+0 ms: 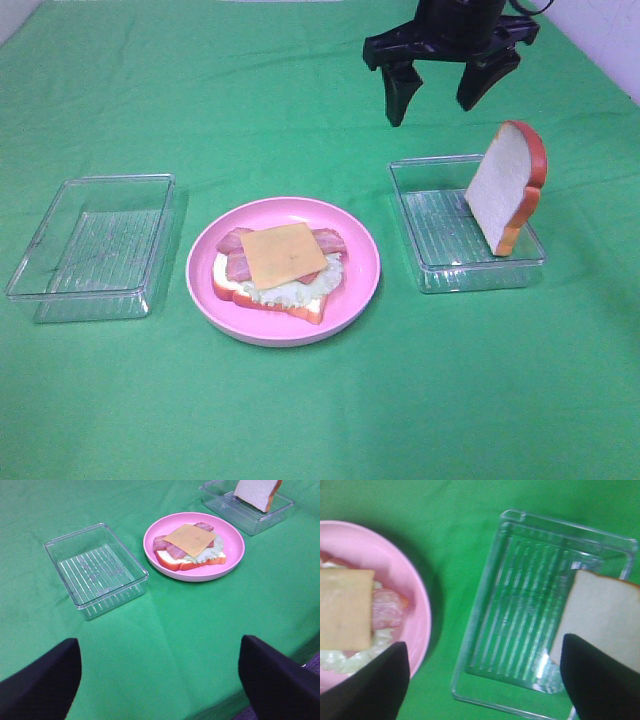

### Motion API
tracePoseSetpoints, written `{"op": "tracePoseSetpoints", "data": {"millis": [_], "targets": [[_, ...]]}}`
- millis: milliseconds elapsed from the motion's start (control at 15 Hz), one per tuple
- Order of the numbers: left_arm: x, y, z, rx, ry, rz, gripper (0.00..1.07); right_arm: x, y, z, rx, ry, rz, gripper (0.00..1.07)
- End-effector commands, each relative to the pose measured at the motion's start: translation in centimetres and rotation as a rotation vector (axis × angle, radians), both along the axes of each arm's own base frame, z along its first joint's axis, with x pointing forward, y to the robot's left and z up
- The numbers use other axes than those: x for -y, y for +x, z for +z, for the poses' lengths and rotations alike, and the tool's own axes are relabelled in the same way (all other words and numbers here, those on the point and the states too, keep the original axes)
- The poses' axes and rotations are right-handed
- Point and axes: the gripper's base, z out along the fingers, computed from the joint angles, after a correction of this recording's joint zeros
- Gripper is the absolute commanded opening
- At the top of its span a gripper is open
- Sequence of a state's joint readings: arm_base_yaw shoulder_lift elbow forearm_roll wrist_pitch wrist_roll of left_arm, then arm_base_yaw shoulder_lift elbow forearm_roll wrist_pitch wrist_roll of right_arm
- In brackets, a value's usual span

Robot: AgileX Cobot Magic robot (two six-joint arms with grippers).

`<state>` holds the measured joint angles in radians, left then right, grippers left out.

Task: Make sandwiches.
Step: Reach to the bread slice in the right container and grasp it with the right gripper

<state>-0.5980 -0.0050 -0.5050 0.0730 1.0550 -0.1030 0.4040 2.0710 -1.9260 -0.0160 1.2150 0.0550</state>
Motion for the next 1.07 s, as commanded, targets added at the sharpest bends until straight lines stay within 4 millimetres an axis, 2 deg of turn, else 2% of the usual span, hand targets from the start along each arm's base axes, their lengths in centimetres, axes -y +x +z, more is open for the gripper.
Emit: {"op": "tracePoseSetpoints", "data": {"millis": [67, 133, 333, 467, 600, 733, 800, 933, 1067], "targets": [[0.0, 0.0, -0.1, 0.010, -0.008, -0.005, 0.81, 3.1, 0.2, 0.6, -0.029, -0.073, -0.120, 0.78], [0.0, 0.0, -0.1, 0.010, -0.008, -0.005, 0.81, 3.7, 0.4, 0.6, -0.033, -0.065, -0.142, 0.78], [0.0, 0.0, -0.1, 0.010, -0.008, -0.005, 0.81, 7.4, 1.5, 0.4, -0.053, -0.032, -0.242, 0.78], [0.0, 0.0, -0.1, 0.010, -0.008, -0.005, 0.81, 9.5, 1.5, -0.6, -0.116, 0.025, -0.296, 0.78], [0.0, 0.0, -0.1, 0.010, -0.008, -0.005, 0.81, 10.7, 1.5, -1.9, -0.154, 0.067, -0.309, 0.78], [0.0, 0.0, -0.1, 0.010, -0.008, -0.005, 0.81, 10.5, 1.6, -3.1, -0.151, 0.141, -0.289, 0.78], [0.0, 0.0, -0.1, 0.010, -0.008, -0.005, 0.81, 10.5, 1.7, -3.5, -0.147, 0.143, -0.290, 0.78], [0.0, 0.0, -0.1, 0.010, -0.008, -0.005, 0.81, 10.8, 2.3, -5.6, -0.182, 0.084, -0.287, 0.77], [0.0, 0.0, -0.1, 0.010, -0.008, -0.005, 0.81, 11.0, 2.5, -6.9, -0.207, 0.059, -0.285, 0.69]]}}
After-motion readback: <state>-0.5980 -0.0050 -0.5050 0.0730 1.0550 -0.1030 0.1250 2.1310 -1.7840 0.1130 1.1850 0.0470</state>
